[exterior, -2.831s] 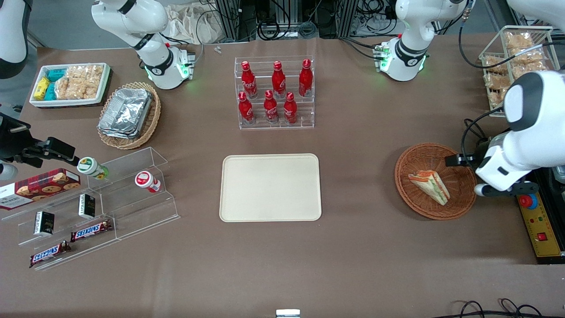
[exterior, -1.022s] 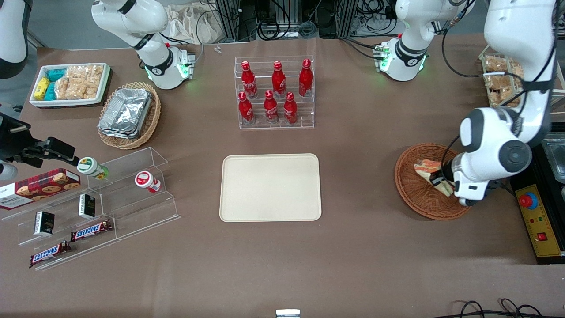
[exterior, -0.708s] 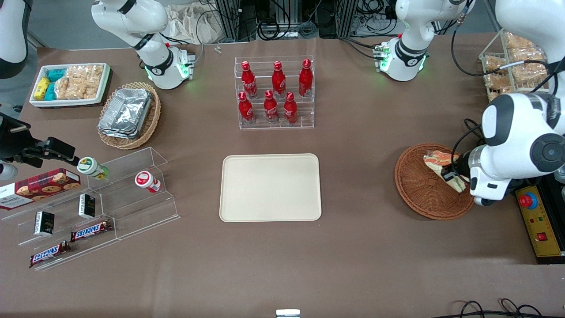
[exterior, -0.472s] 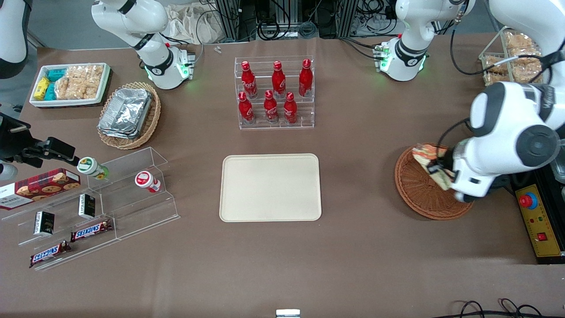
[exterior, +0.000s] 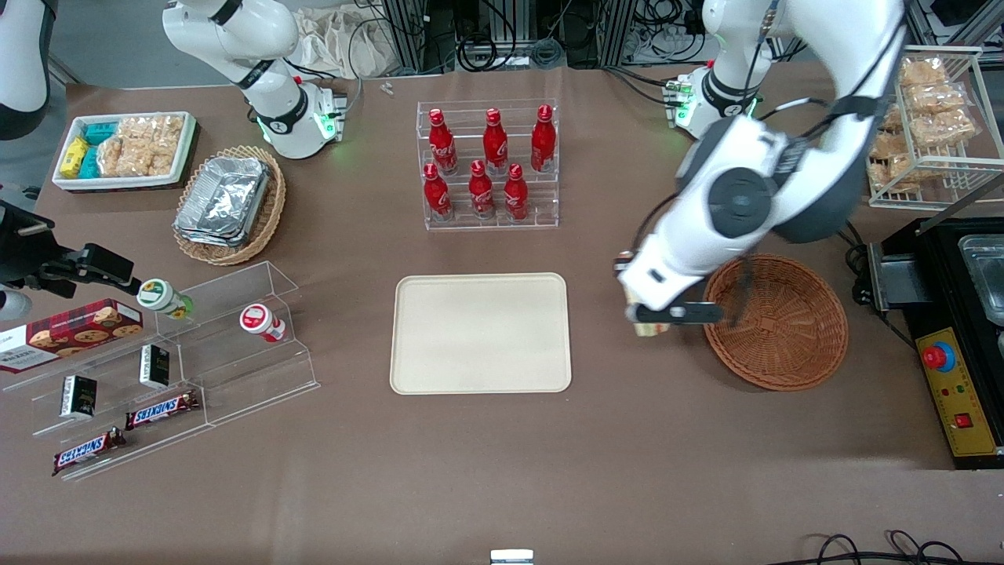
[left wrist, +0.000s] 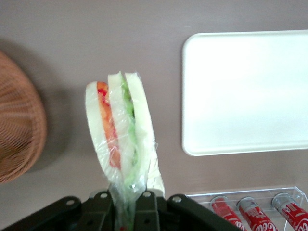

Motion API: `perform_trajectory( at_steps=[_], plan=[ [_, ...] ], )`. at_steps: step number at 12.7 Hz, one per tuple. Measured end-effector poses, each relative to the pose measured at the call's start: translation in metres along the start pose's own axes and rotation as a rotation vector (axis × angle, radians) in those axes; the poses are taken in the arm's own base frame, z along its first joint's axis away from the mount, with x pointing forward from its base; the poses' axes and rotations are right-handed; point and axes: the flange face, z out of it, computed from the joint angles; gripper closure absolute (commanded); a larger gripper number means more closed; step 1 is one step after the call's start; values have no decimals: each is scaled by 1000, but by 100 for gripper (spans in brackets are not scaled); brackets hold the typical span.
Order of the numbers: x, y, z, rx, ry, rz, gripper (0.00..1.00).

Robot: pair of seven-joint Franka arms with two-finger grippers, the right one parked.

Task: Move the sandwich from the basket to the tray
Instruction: 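Carry the sandwich over the cream tray with the left gripper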

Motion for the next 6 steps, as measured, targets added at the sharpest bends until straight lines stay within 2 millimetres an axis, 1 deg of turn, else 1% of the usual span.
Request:
perform_trajectory(
  at_steps=[2,3,5,6],
  plan=[
    [2,39,35,-15,40,76,91],
    [3,54,55,-31,49,101,91],
    [6,77,97,-33,68,150,91],
    [8,84,117,-21,86,163,91]
  ],
)
